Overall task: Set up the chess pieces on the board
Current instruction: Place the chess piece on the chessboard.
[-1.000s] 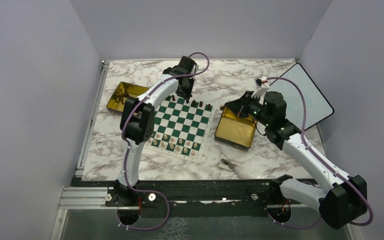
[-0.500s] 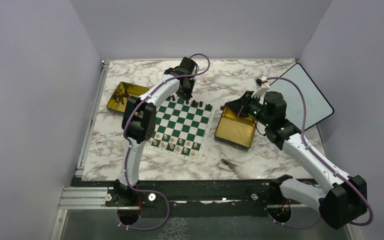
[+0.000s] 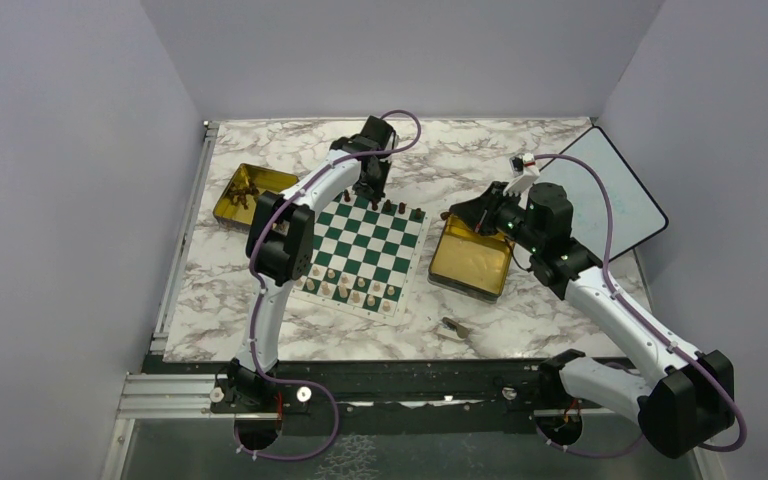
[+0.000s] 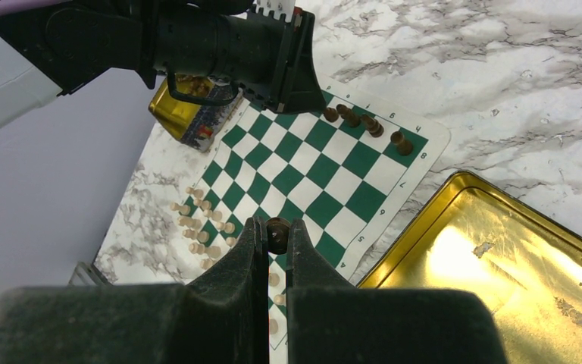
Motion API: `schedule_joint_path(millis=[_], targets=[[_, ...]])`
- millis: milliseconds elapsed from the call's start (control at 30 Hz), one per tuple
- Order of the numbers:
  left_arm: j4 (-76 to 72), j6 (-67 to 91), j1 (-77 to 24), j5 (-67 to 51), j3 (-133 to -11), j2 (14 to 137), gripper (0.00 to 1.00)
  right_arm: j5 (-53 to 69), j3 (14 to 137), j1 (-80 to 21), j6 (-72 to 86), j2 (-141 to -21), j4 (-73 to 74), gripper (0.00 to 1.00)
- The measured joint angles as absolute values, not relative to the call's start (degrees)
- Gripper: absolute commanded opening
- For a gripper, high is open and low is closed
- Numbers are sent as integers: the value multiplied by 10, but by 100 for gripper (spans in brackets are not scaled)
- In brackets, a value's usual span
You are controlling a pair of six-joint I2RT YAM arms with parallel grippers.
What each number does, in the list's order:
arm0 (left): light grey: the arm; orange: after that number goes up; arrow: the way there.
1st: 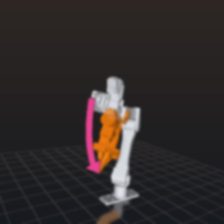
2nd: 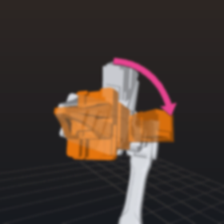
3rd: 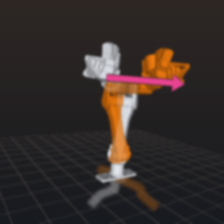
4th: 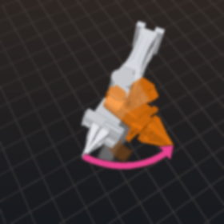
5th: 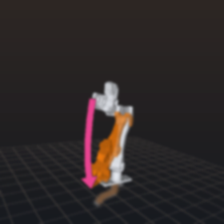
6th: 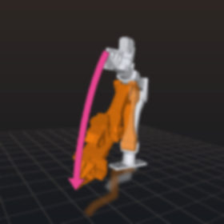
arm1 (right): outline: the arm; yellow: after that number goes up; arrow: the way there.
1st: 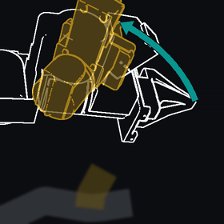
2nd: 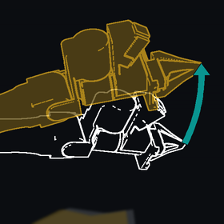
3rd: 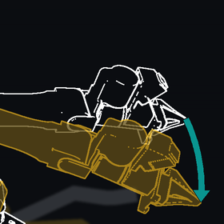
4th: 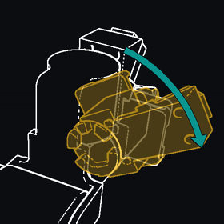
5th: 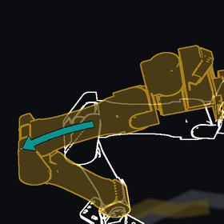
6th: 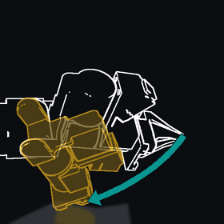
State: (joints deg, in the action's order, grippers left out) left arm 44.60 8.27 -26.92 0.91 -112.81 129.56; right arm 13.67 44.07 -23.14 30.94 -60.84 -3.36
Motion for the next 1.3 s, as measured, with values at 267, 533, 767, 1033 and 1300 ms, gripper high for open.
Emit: schedule_joint_path(millis=[267, 533, 767, 1033, 1300], targets=[[447, 80, -271, 11, -1128, 1296, 44, 135, 441, -231, 310, -608, -34, 8], [451, 78, -271, 11, -1137, 1296, 50, 133, 441, -231, 309, -609, -34, 8], [450, 90, -250, -39, -1149, 1274, 54, 134, 454, -231, 309, -634, -34, 8], [338, 152, -140, -150, -972, 1084, 63, 150, 498, -231, 313, -703, -44, 8], [227, 197, -51, -171, -715, 851, 74, 159, 568, -239, 315, -800, -55, 8]])
